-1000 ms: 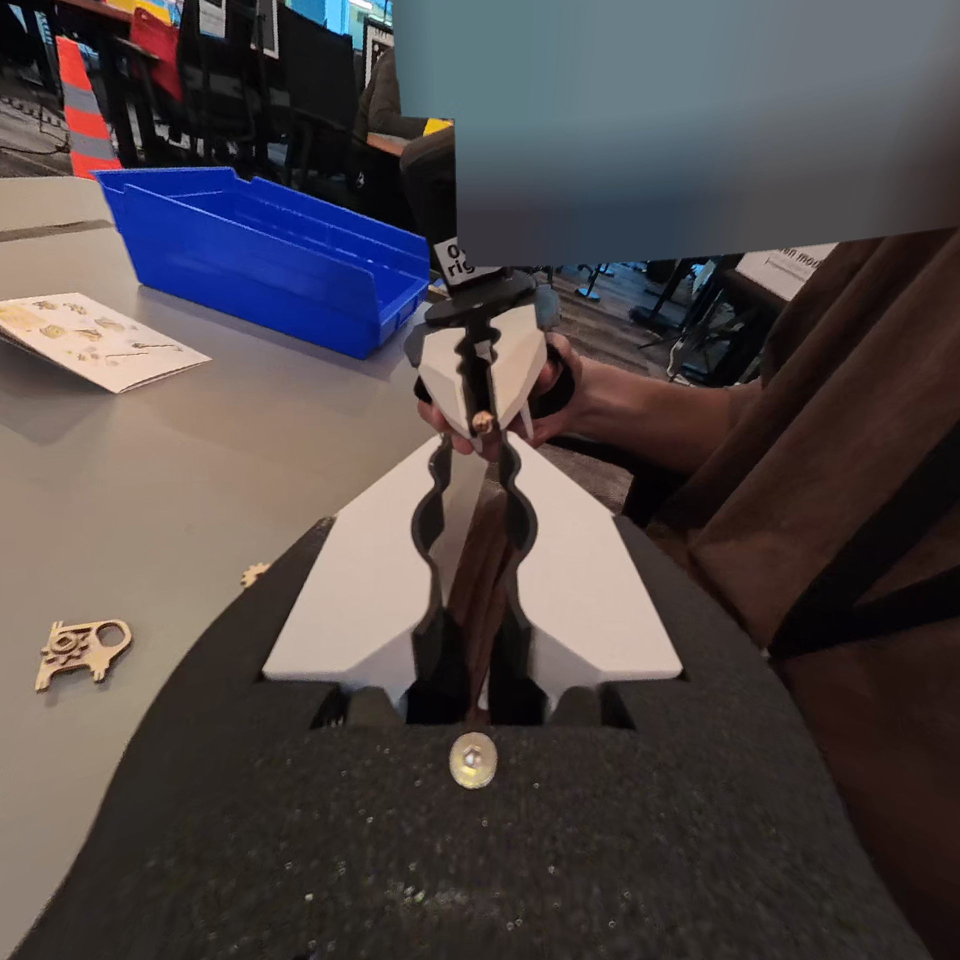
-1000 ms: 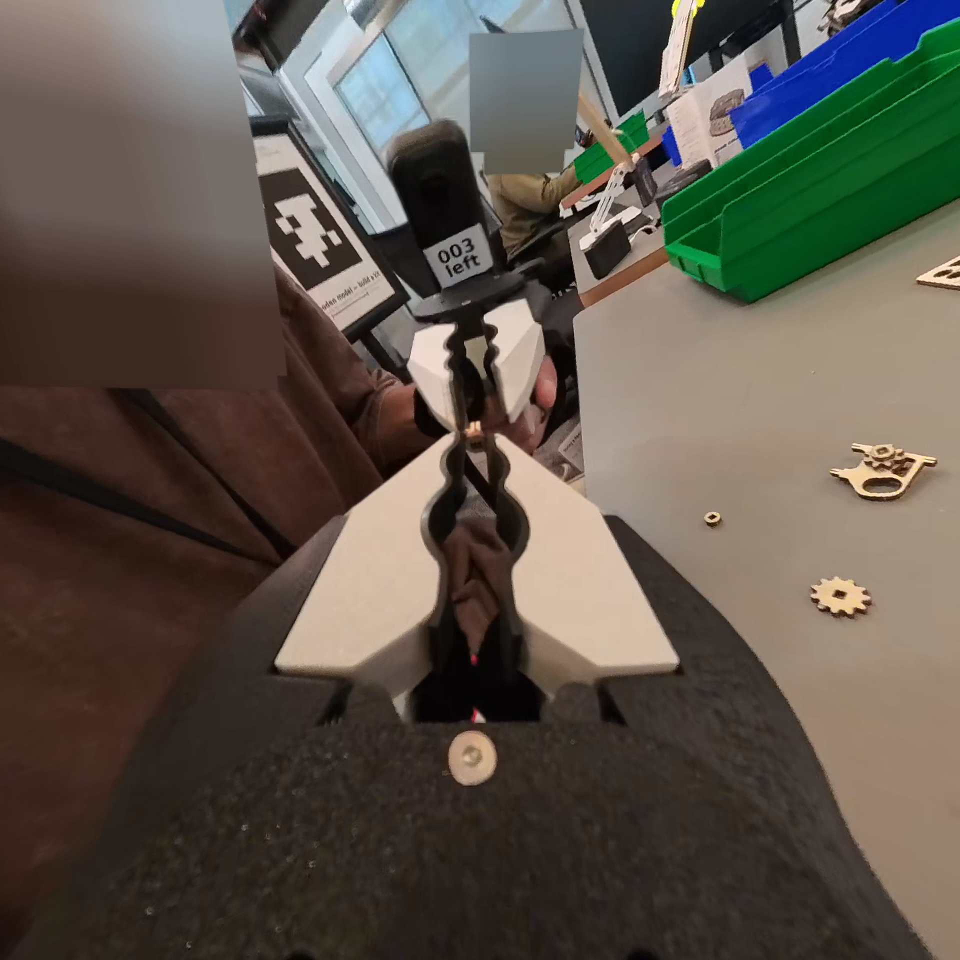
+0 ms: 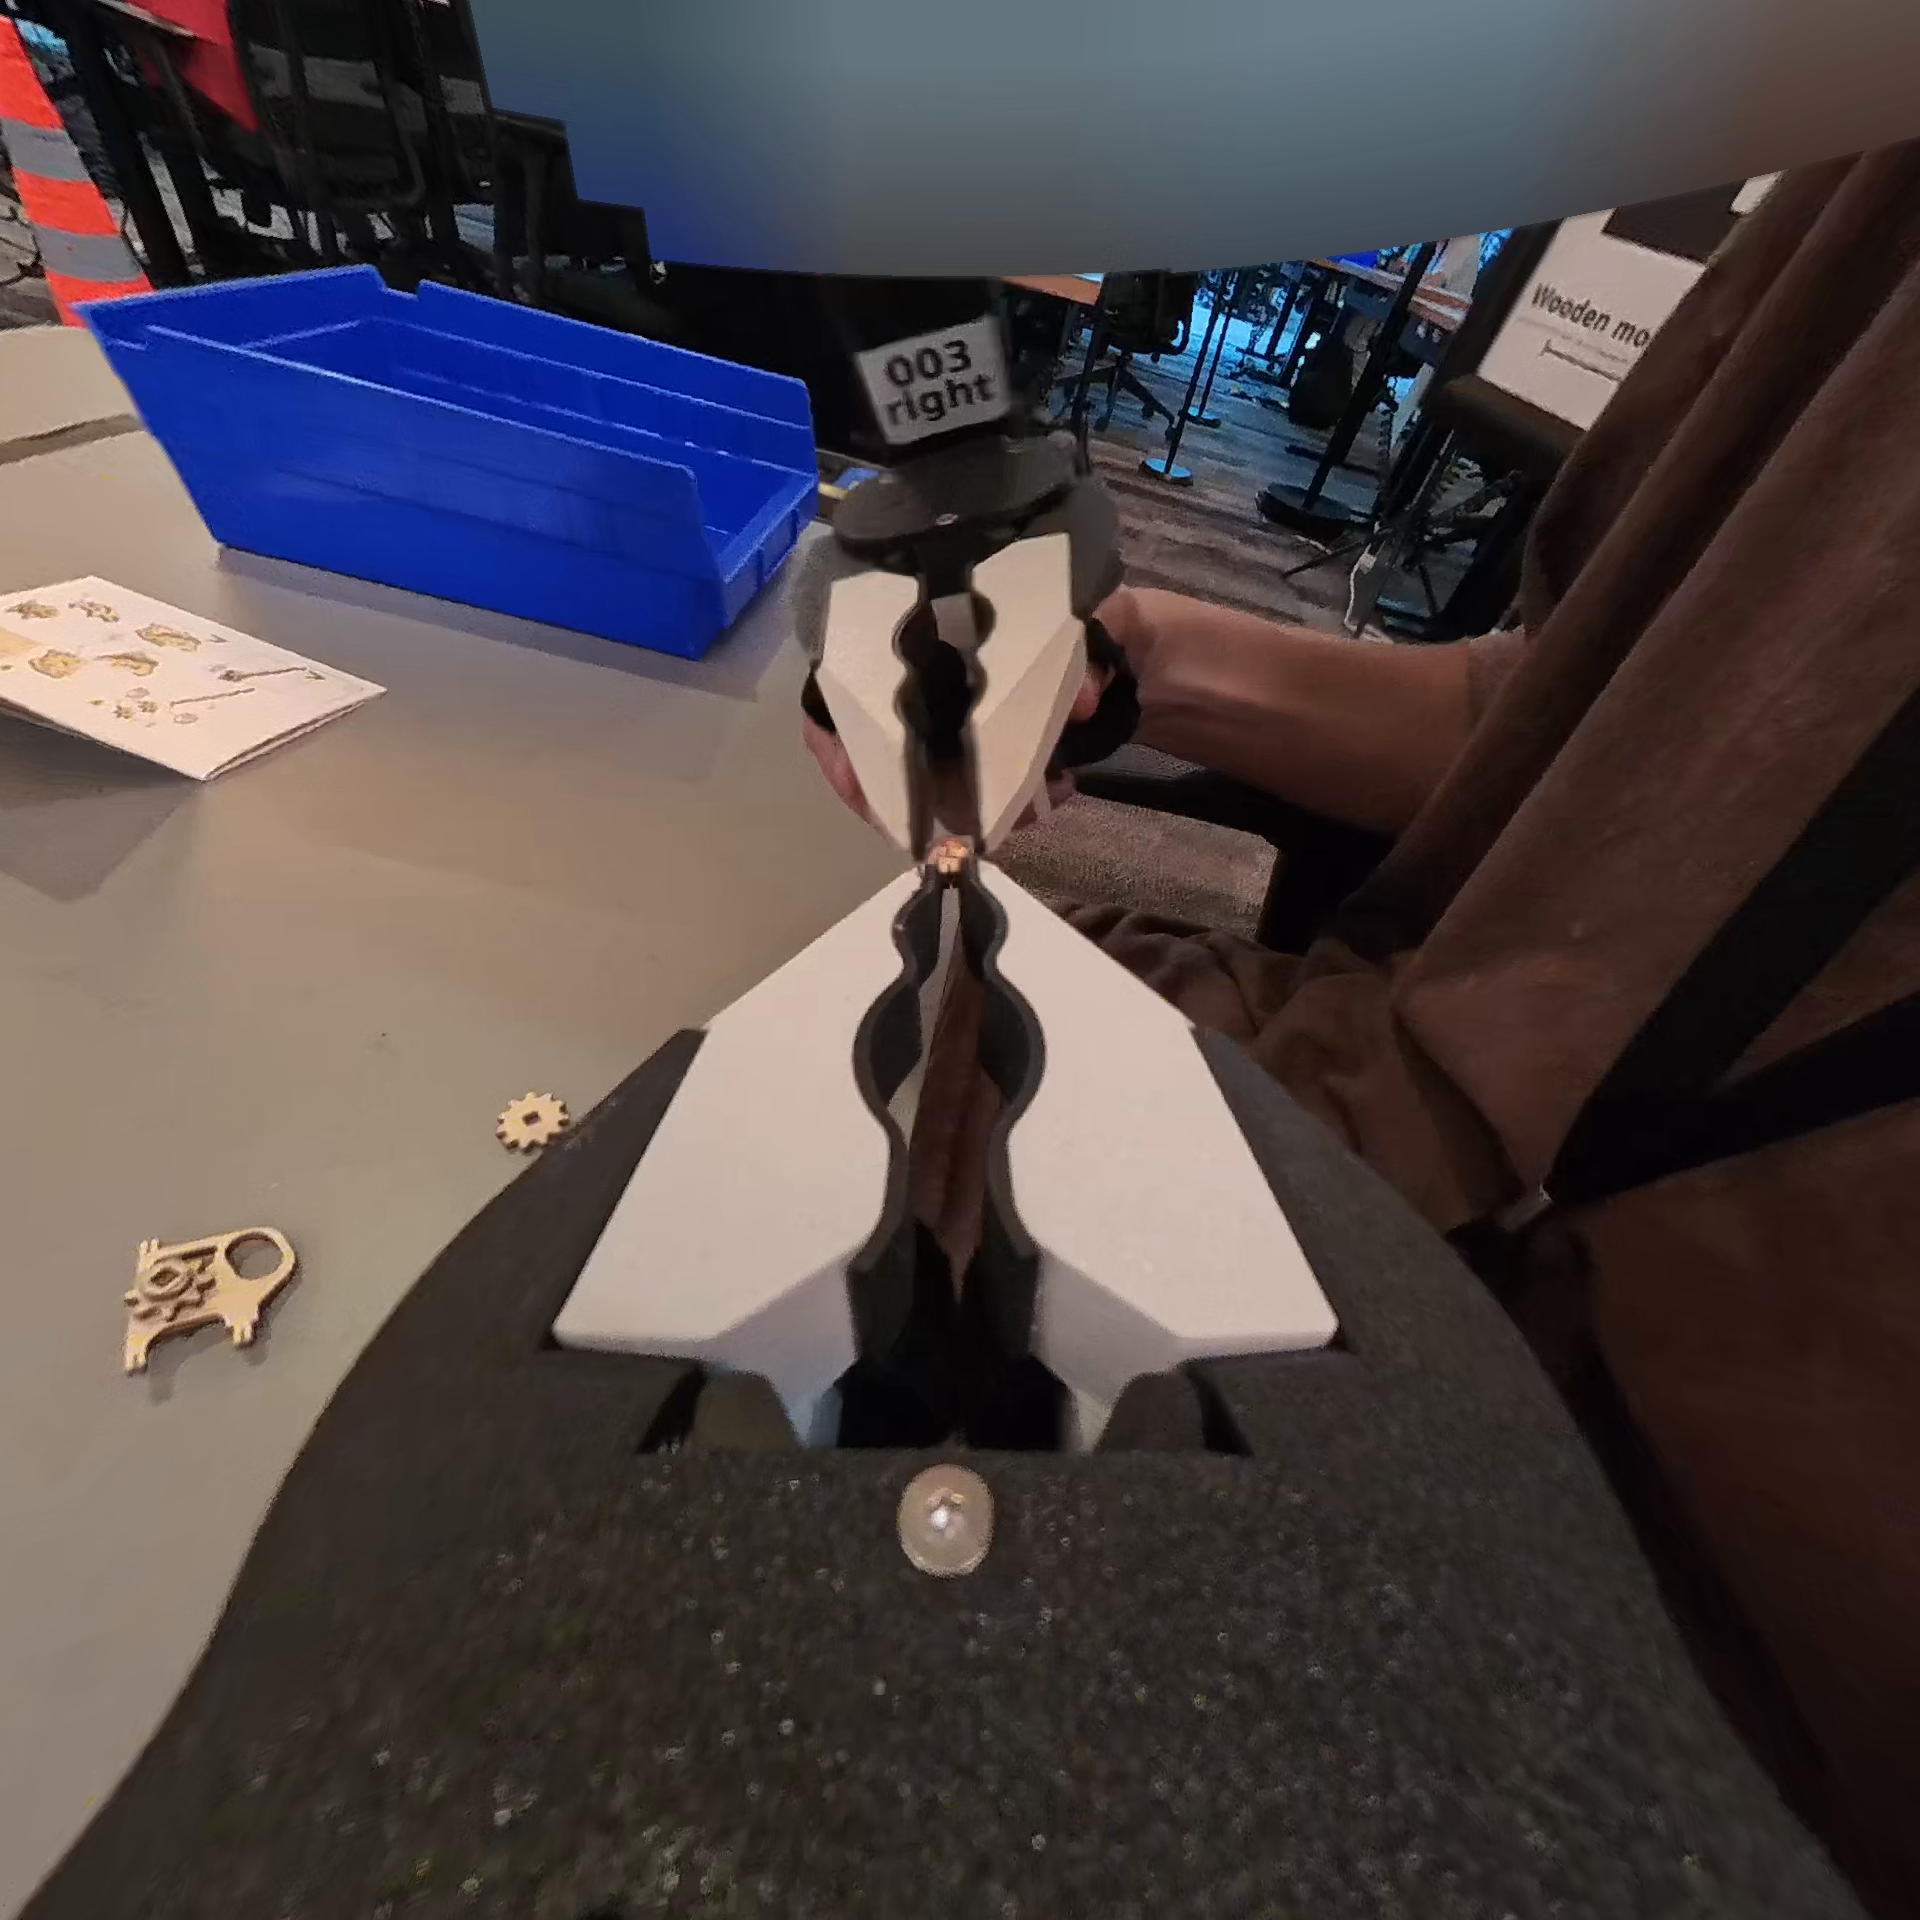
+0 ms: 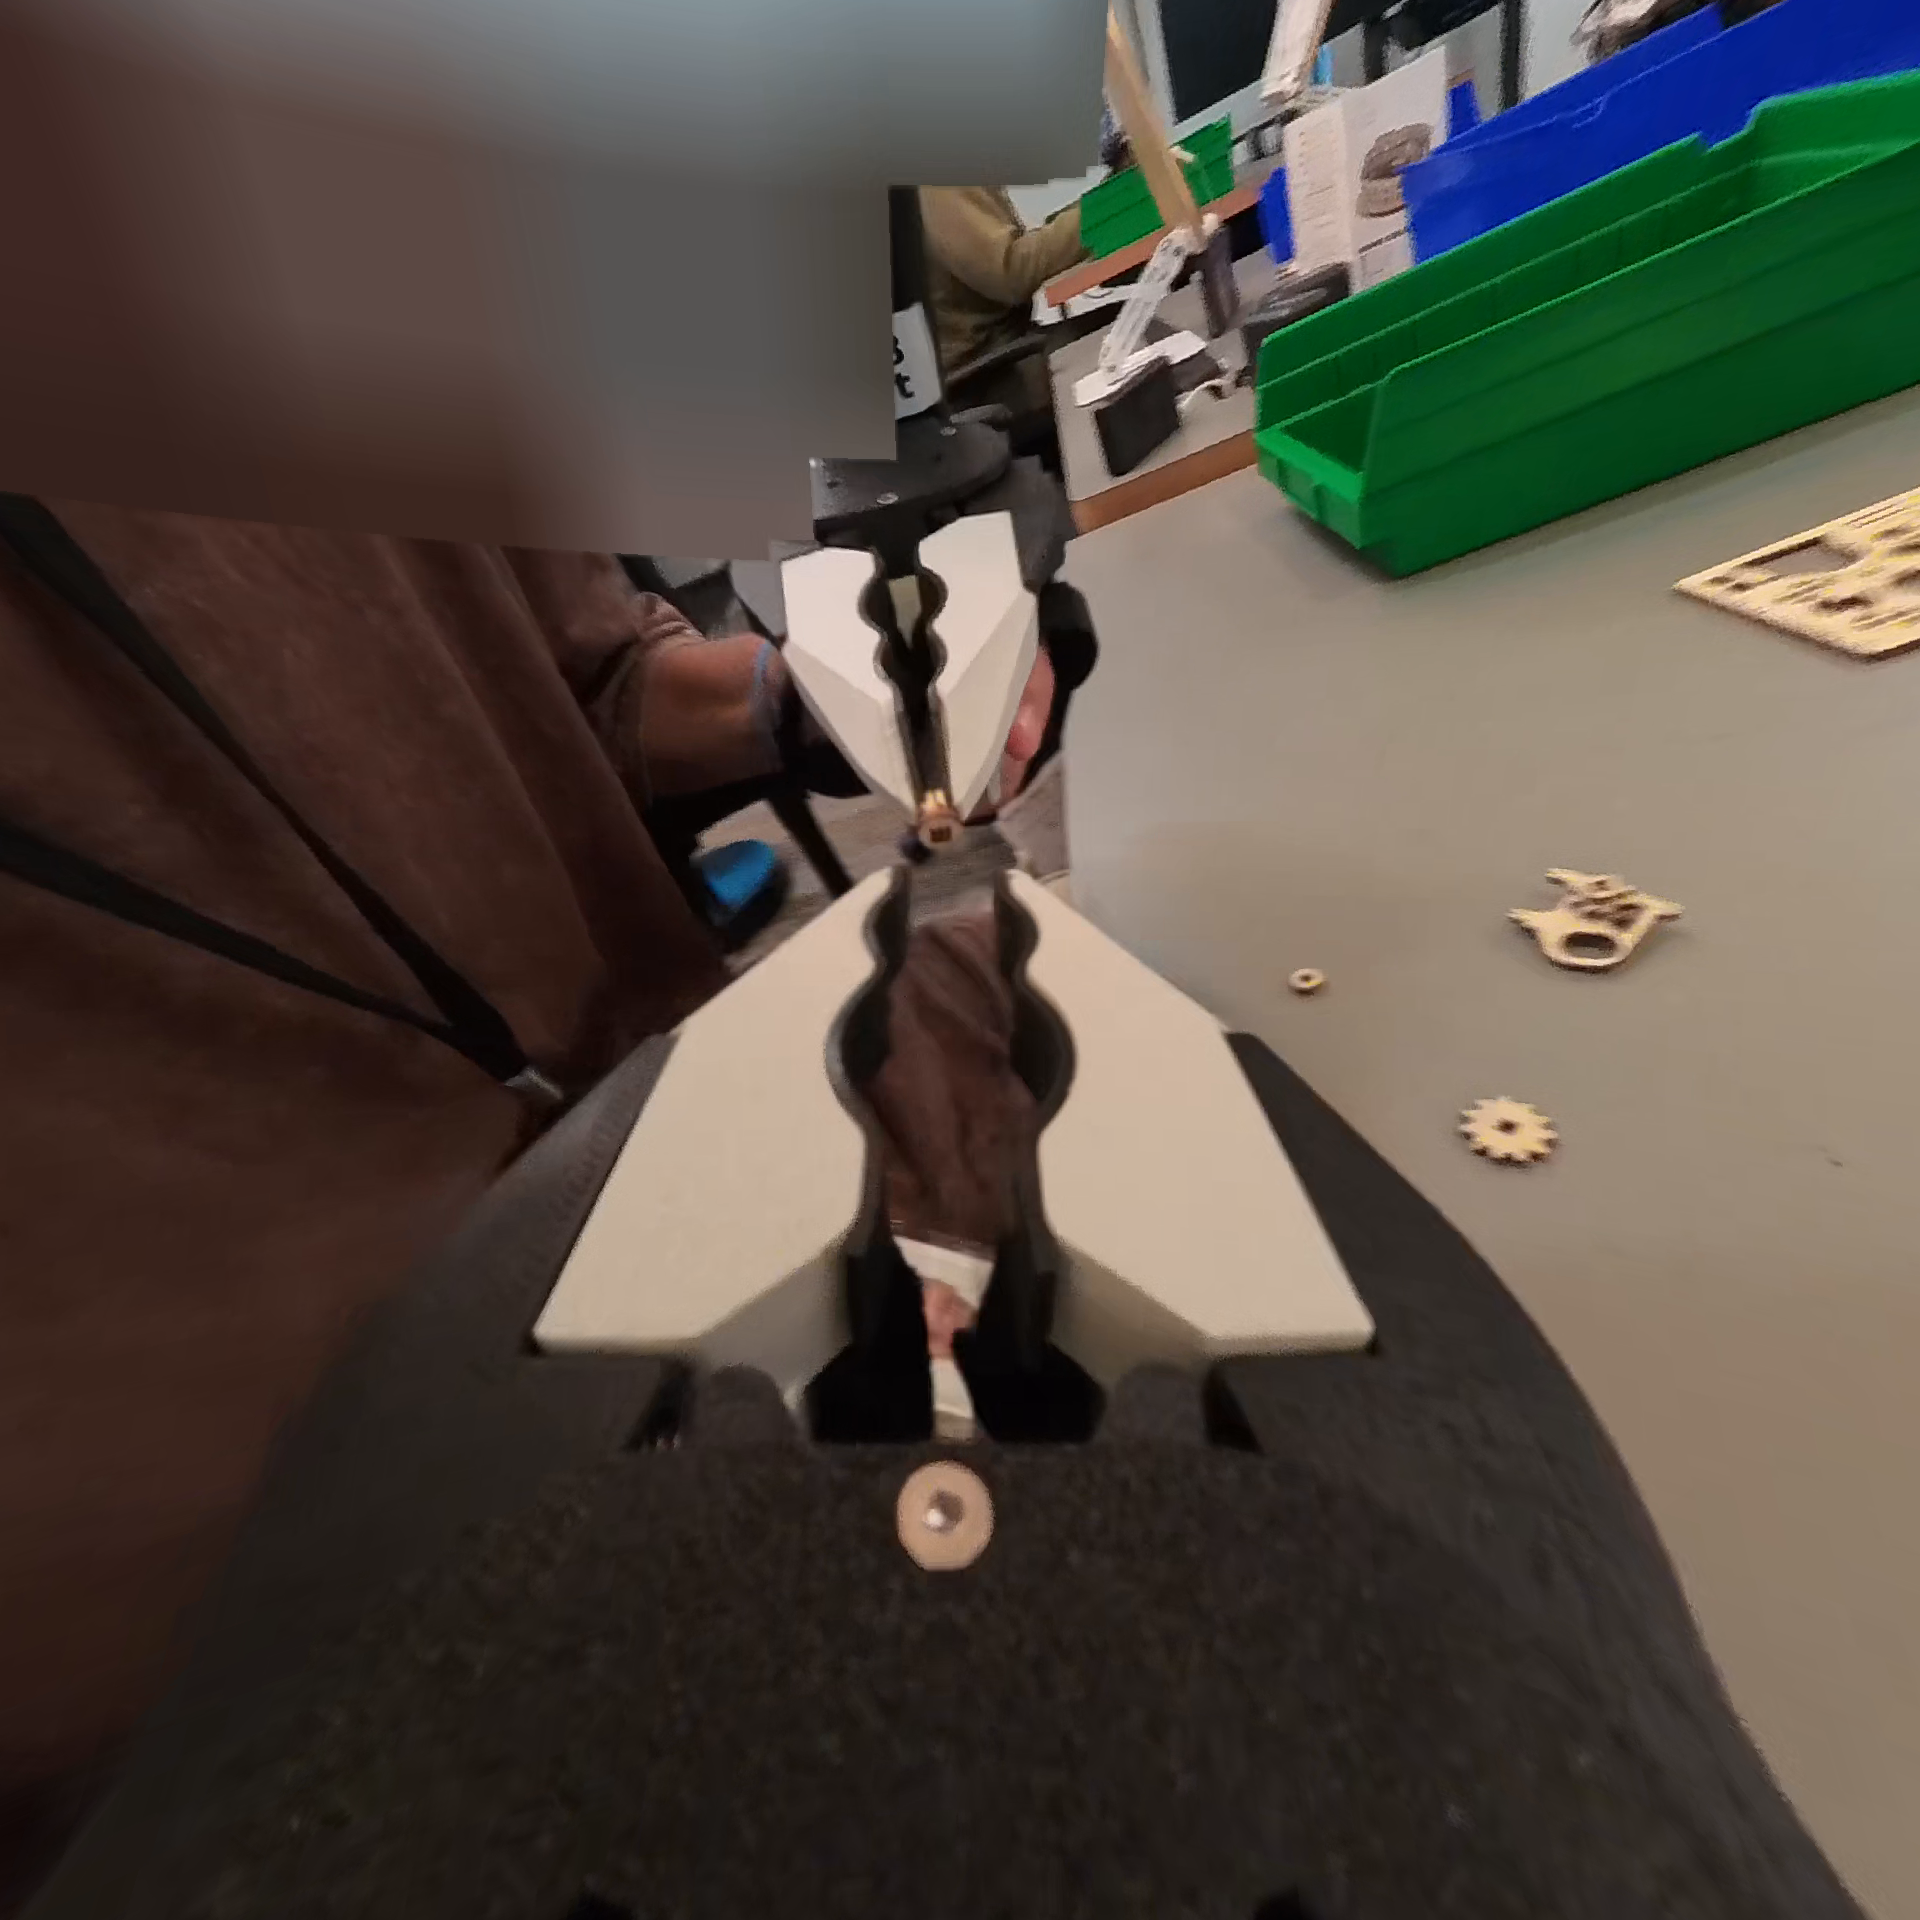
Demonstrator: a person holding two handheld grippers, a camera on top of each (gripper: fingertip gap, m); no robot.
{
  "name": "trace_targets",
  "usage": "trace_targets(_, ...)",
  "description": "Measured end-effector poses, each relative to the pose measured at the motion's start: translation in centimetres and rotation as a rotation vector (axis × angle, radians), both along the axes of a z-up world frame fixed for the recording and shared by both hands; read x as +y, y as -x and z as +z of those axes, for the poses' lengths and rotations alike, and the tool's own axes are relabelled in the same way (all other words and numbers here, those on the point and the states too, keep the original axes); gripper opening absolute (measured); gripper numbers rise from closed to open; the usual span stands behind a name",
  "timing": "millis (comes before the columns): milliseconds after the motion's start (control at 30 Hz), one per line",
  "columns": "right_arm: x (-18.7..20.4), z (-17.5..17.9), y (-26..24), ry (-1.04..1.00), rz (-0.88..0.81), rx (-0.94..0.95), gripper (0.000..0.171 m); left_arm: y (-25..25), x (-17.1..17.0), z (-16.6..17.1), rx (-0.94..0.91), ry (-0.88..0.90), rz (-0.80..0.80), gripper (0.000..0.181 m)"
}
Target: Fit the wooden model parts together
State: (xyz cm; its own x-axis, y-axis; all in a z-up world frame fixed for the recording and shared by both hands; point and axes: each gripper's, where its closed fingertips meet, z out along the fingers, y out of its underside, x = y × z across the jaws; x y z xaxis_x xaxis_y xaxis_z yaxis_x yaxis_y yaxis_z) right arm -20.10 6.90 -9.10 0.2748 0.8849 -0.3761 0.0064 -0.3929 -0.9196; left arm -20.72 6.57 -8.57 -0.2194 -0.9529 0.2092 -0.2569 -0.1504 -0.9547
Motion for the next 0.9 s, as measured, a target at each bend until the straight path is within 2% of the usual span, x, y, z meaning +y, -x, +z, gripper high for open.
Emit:
trace_targets(67, 0.3, 0.0, 0.0, -0.085, -0.047, -0.035, 0.030, 0.0, 0.6, -0.2, 0.010, 0.024, 0.023, 0.002)
trace_targets(133, 0.2, 0.0, 0.5, -0.158, -0.060, -0.071, 0.031, -0.1, 0.6, -0.8, 0.042, 0.025, 0.023, 0.002)
trace_targets(333, 0.1, -0.7, 1.3, -0.247, -0.059, -0.160, 0.021, -0.4, 0.1, -3.0, 0.144, -0.078, 0.017, 0.002)
trace_targets(500, -0.1, -2.0, 1.5, -0.251, -0.044, -0.243, 0.014, -0.4, 0.3, -3.2, 0.160, -0.097, 0.026, 0.002)
trace_targets(633, -0.5, -2.7, 1.1, -0.239, -0.019, -0.285, 0.001, -0.3, 0.7, -3.2, 0.160, -0.104, 0.042, 0.002)
trace_targets(733, 0.1, -1.8, 0.7, -0.265, -0.064, -0.252, 0.005, -0.4, 0.4, -3.5, 0.172, -0.119, 0.031, 0.002)
trace_targets(800, 0.6, -1.7, 0.5, -0.300, -0.095, -0.278, 0.011, -0.5, 0.2, -3.6, 0.175, -0.121, 0.026, 0.002)
trace_targets(900, 0.6, -2.3, 0.8, -0.346, -0.101, -0.341, 0.011, -0.5, 0.3, -3.7, 0.179, -0.119, 0.029, 0.002)
